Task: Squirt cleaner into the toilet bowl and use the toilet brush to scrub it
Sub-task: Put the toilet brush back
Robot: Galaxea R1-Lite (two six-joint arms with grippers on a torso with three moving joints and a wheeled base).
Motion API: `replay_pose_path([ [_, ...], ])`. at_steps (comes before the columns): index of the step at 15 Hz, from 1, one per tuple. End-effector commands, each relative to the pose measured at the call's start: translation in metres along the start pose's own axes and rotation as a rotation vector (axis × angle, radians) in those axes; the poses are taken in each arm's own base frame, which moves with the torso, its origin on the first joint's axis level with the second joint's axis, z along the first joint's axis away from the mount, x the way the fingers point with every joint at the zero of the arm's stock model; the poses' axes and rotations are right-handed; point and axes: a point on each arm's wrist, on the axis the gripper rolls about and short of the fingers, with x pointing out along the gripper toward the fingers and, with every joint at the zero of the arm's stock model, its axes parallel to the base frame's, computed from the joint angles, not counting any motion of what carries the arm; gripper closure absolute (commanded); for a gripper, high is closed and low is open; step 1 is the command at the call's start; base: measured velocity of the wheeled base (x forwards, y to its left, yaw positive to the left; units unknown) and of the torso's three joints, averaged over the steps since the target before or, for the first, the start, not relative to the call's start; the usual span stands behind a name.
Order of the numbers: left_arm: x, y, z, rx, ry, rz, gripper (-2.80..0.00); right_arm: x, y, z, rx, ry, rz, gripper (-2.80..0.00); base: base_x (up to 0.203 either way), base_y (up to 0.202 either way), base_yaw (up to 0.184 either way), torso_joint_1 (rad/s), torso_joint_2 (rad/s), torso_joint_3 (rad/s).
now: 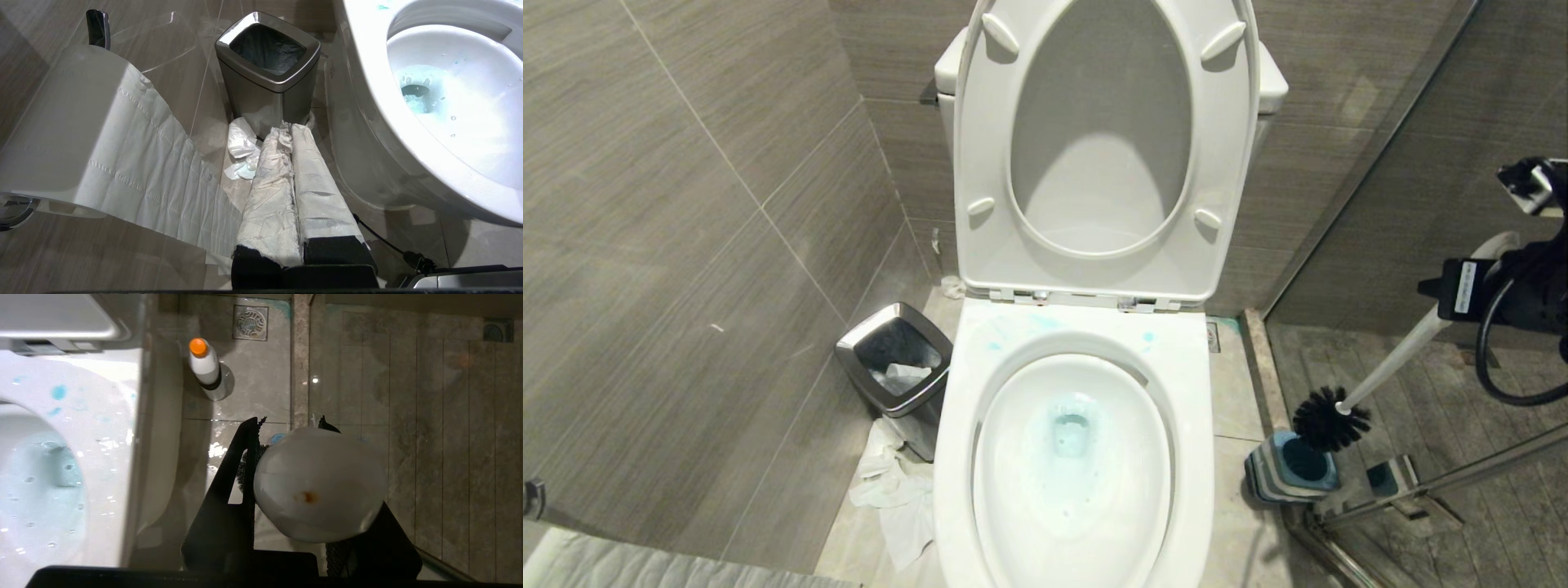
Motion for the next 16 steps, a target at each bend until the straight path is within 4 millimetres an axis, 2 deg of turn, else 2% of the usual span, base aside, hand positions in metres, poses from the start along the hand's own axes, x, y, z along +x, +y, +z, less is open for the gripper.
replay_pose_path([
  [1, 0.0, 0.0, 0.0, 0.0, 0.002, 0.0, 0.0, 0.016, -0.009, -0.02, -0.004, -0.013, -0.017, 0.0, 0.0, 0.0, 0.0, 0.0, 0.0, 0.0],
  [4, 0.0, 0.0, 0.0, 0.0, 0.002, 0.0, 0.0, 0.044, -0.021, -0.052, -0.017, 0.004, -0.037, 0.0, 0.0, 0.0, 0.0, 0.0, 0.0, 0.0],
  [6, 0.0, 0.0, 0.0, 0.0, 0.002, 0.0, 0.0, 0.06, -0.031, -0.063, -0.022, -0.002, -0.053, 0.0, 0.0, 0.0, 0.0, 0.0, 0.0, 0.0],
  [10, 0.0, 0.0, 0.0, 0.0, 0.002, 0.0, 0.0, 0.087, -0.043, -0.079, -0.019, 0.042, -0.084, 0.0, 0.0, 0.0, 0.0, 0.0, 0.0, 0.0],
  [16, 0.0, 0.0, 0.0, 0.0, 0.002, 0.0, 0.0, 0.118, -0.043, -0.094, -0.024, 0.055, -0.086, 0.0, 0.0, 0.0, 0.0, 0.0, 0.0, 0.0],
])
